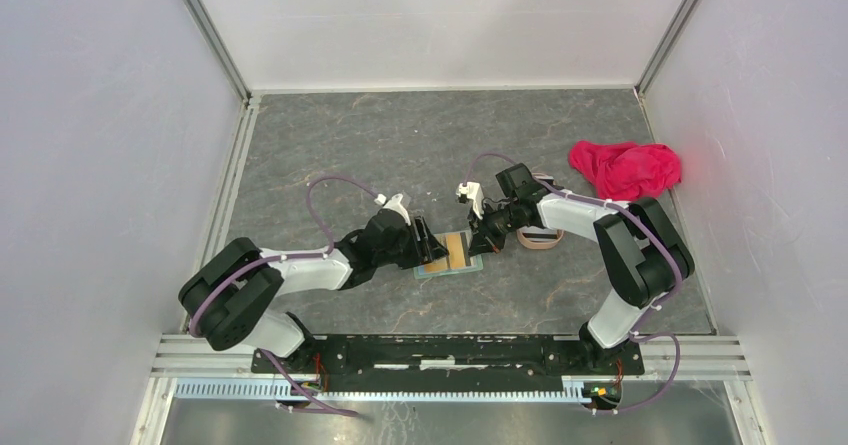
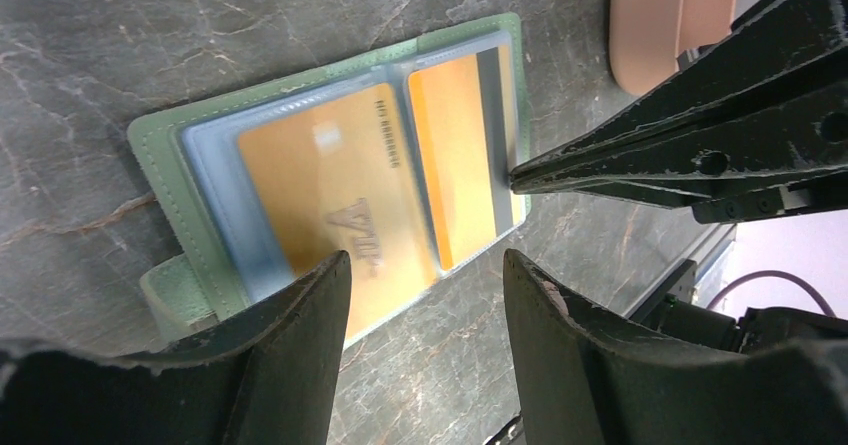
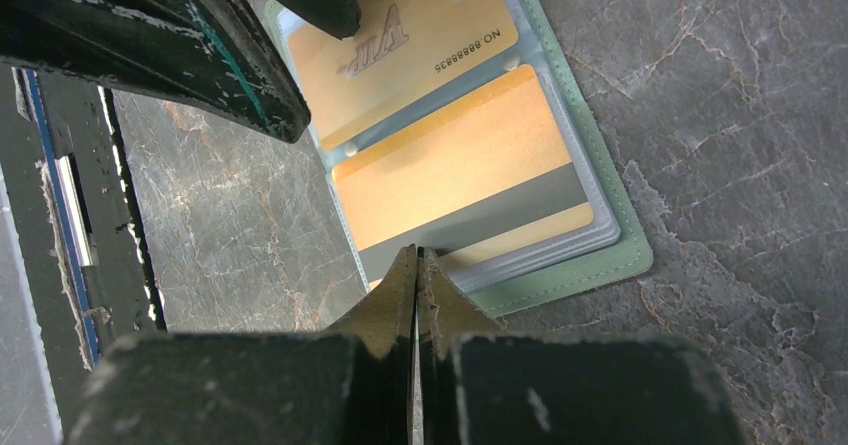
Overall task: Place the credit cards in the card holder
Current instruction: Open the card holder at the center of the board.
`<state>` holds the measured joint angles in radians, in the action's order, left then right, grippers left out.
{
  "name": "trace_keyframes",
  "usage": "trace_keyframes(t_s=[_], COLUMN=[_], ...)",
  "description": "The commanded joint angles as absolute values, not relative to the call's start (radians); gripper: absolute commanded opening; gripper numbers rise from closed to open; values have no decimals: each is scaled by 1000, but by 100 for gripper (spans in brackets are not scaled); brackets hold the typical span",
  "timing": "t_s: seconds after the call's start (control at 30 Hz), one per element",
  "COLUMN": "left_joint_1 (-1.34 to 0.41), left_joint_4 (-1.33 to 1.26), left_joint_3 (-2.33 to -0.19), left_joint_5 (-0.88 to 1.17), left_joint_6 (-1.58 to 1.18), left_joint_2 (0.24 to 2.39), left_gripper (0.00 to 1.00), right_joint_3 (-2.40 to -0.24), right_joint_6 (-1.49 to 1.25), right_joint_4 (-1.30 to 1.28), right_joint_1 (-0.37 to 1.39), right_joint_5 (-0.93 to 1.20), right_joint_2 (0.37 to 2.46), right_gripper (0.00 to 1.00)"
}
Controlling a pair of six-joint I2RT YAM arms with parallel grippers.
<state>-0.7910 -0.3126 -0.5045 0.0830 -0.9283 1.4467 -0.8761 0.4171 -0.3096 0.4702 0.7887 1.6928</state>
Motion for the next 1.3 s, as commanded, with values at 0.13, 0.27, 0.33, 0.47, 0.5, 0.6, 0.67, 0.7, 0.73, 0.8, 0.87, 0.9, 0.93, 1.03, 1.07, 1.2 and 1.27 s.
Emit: trace_keyframes(t_s=[0.13,0.27,0.33,0.47,0.5,0.6,0.67,0.7,0.73,0.8,0.87,0.9,0.93,1.03,1.07,1.2,1.27], left_joint_1=[-782,-782,-782,-775,-775,-773,-772,-771,-769,-766,-764,-763,-762,-759,-758,-756,-756], left_joint_4=[-378,-282,-243,-212,-220,-251,-253,-252,-251,-247,-244,-245,-248,-251,-253,-265,-270], left_joint_3=[-496,-515,-516,-495,-486,-462,-459,-459,-460,-462,-462,-460,-459,-460,-461,-462,-462], left_joint_5=[96,42,15,4,8,21,16,14,13,13,11,9,9,14,18,34,36], left_joint_6=[-949,-883,-855,-853,-859,-883,-894,-896,-897,-902,-907,-908,-908,-910,-910,-916,-920], left_joint_2=[1422,1349,1312,1264,1258,1254,1258,1263,1269,1278,1283,1285,1286,1297,1305,1331,1338], left_gripper=[64,64,64,64,64,63,63,63,63,63,63,63,63,64,64,64,64], right_joint_3=[-897,-895,-895,-898,-897,-894,-901,-908,-919,-939,-961,-969,-974,-969,-969,-972,-973], right_joint_6=[452,468,479,490,482,430,383,356,321,270,227,223,220,210,204,191,188], right_joint_4=[-324,-323,-322,-312,-305,-259,-229,-211,-195,-174,-160,-166,-167,-161,-161,-159,-159], right_joint_1=[463,459,457,458,459,464,476,485,492,502,519,528,537,551,552,554,553], right_joint_5=[769,803,824,871,891,954,991,1005,1013,1017,1007,1005,1003,982,976,958,949], right_joint_2=[1692,1667,1652,1611,1605,1605,1631,1651,1672,1715,1750,1768,1779,1802,1808,1828,1835], right_gripper=[2,3,5,8,8,9,9,9,8,6,2,1,0,0,0,0,0])
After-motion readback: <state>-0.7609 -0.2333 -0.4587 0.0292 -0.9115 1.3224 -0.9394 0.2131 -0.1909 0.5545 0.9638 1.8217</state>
